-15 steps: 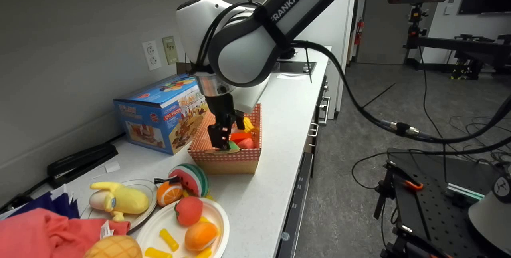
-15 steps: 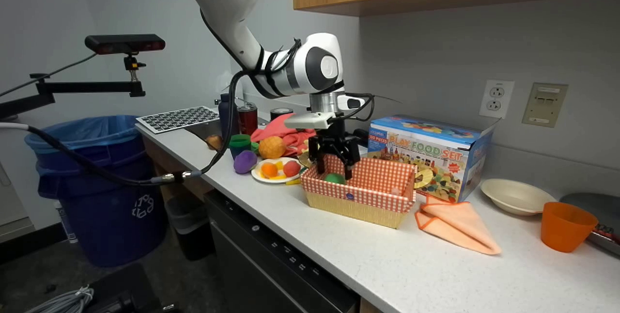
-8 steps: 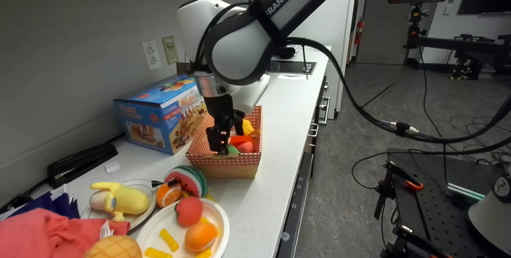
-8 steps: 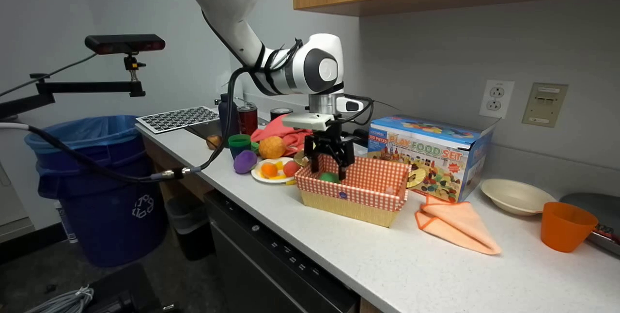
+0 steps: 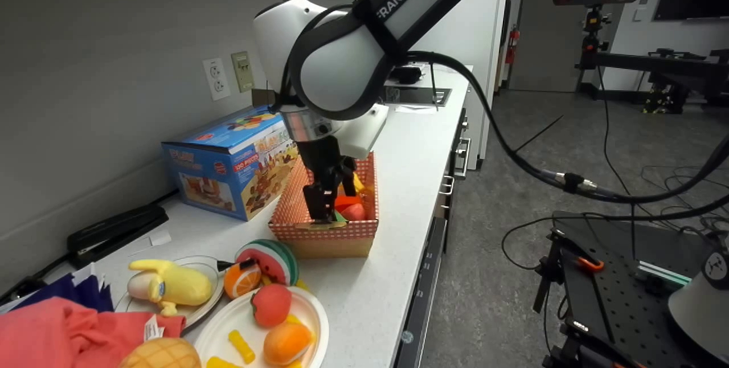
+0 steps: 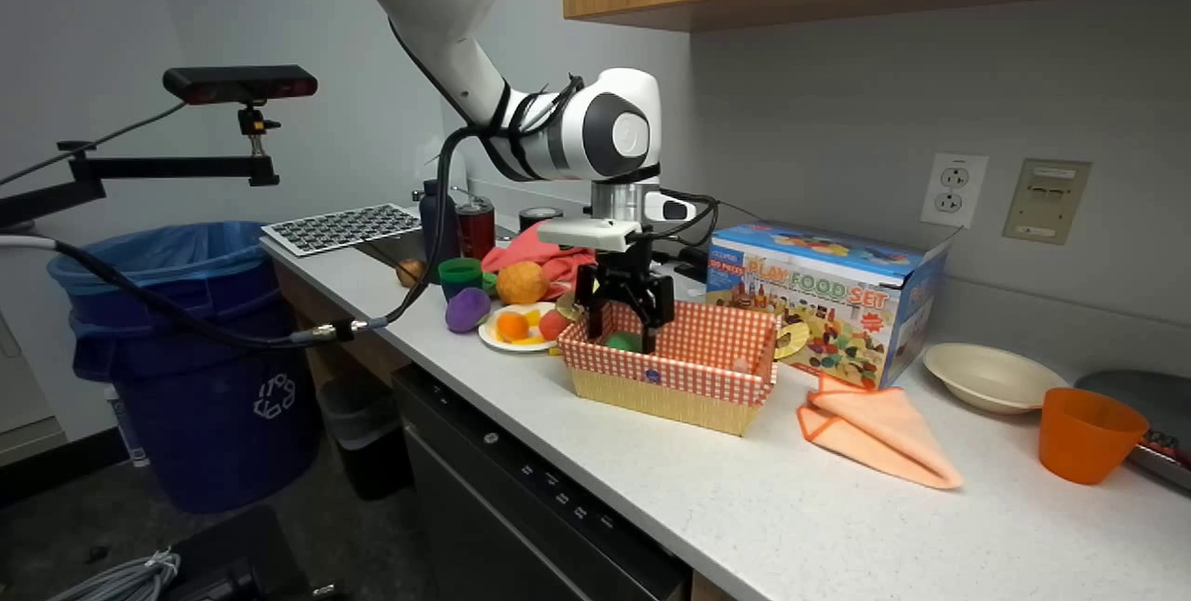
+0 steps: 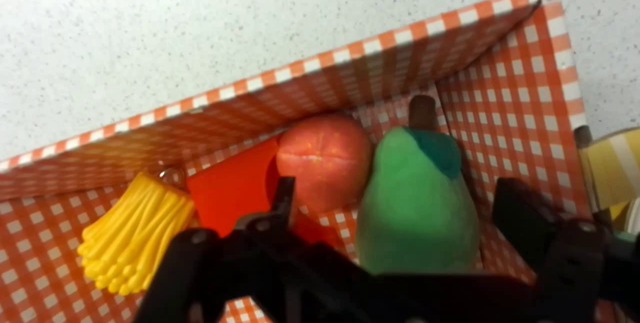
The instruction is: Remove the green plushy from the box and put it on the counter
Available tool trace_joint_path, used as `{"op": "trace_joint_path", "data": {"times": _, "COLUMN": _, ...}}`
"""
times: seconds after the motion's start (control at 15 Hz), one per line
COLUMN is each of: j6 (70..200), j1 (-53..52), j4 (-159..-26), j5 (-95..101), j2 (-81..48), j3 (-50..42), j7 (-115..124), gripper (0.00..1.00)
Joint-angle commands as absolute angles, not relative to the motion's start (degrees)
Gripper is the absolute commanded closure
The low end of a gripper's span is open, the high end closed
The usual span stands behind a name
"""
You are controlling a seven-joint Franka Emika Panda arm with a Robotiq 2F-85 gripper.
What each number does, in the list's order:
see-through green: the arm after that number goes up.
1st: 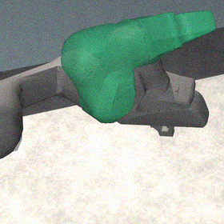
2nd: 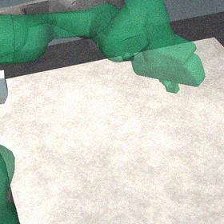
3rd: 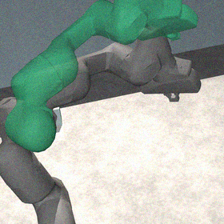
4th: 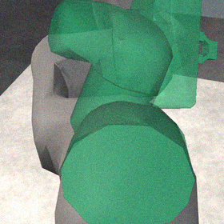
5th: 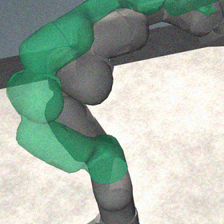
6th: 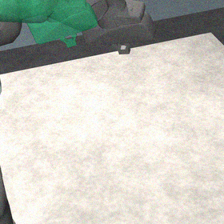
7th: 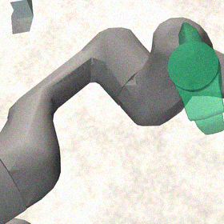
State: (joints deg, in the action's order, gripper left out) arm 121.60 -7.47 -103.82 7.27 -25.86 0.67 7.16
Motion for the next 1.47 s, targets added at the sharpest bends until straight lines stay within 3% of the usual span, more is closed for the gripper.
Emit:
{"op": "trace_joint_path", "data": {"times": 0.0, "j6": 117.28, "j1": -7.05, "j4": -102.65, "j5": 7.27, "j2": -25.88, "j3": 1.0, "j7": 6.25, "gripper": 0.0}}
{"op": "trace_joint_path", "data": {"times": 0.07, "j6": 118.92, "j1": -7.37, "j4": -95.1, "j5": 7.65, "j2": -36.71, "j3": 0.92, "j7": 6.74, "gripper": 0.0}}
{"op": "trace_joint_path", "data": {"times": 0.27, "j6": 118.17, "j1": -7.45, "j4": -92.65, "j5": 7.38, "j2": -40.77, "j3": 0.95, "j7": 6.07, "gripper": 0.0}}
{"op": "trace_joint_path", "data": {"times": 0.8, "j6": 113.66, "j1": -8.09, "j4": -87.91, "j5": 9.58, "j2": -40.8, "j3": -0.43, "j7": 6.93, "gripper": 0.0}}
{"op": "trace_joint_path", "data": {"times": 0.87, "j6": 113.43, "j1": -7.91, "j4": -87.58, "j5": 9.18, "j2": -40.52, "j3": -0.26, "j7": 6.74, "gripper": 0.25}}
{"op": "trace_joint_path", "data": {"times": 1.0, "j6": 113.23, "j1": -7.85, "j4": -87.21, "j5": 8.76, "j2": -39.5, "j3": 0.09, "j7": 6.29, "gripper": 0.33}}
{"op": "trace_joint_path", "data": {"times": 1.4, "j6": 112.87, "j1": -7.95, "j4": -87.22, "j5": 8.3, "j2": -37.03, "j3": 0.71, "j7": 6.11, "gripper": 0.8}}
